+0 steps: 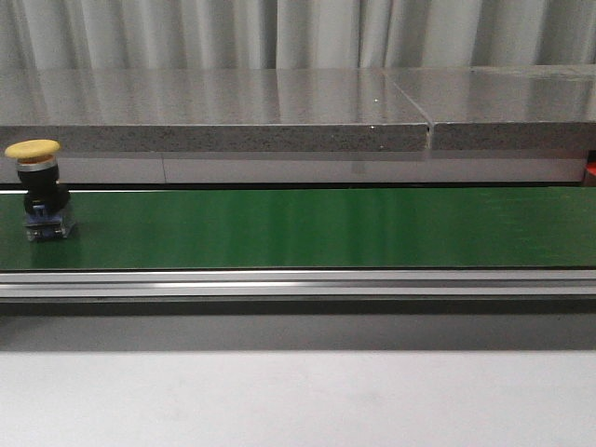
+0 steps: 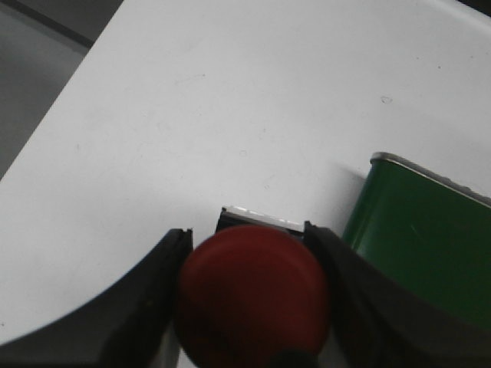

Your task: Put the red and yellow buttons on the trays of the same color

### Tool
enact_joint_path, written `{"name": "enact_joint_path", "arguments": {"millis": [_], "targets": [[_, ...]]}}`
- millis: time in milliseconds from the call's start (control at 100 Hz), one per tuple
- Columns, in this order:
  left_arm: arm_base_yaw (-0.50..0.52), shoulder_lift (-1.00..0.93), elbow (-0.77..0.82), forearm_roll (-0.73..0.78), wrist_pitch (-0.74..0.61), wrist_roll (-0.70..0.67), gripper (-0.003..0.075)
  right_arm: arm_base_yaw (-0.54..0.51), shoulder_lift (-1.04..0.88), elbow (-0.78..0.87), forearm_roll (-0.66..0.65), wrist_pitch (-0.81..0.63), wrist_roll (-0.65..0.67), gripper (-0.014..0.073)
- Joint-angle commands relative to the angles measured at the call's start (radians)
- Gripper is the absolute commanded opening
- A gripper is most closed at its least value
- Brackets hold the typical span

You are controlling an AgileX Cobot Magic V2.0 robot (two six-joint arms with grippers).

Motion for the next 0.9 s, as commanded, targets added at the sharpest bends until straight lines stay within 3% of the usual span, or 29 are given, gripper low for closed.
{"name": "enact_joint_path", "arguments": {"millis": [0, 400, 710, 810, 890], "targets": [[-0.039, -0.071, -0.002, -0.006, -0.054, 0.014, 0.0260, 0.000, 0.005, -0.023, -0.001, -0.069, -0.011, -0.0067], [-0.247, -0.079, 0.025, 0.012, -0.020, 0.015, 0.0260, 0.000, 0.005, -0.023, -0.001, -0.069, -0.011, -0.0067], [-0.258, 0.008, 0.025, 0.012, -0.021, 0.015, 0.0267, 0.000, 0.005, -0.023, -0.001, -0.069, -0.011, -0.0067], [-0.258, 0.015, 0.025, 0.012, -0.021, 0.015, 0.0347, 0.000, 0.005, -0.023, -0.001, -0.069, -0.011, -0.0067], [-0.258, 0.015, 0.025, -0.005, -0.021, 0.015, 0.0497, 0.000, 0.005, -0.023, -0.001, -0.069, -0.011, -0.0067]]}}
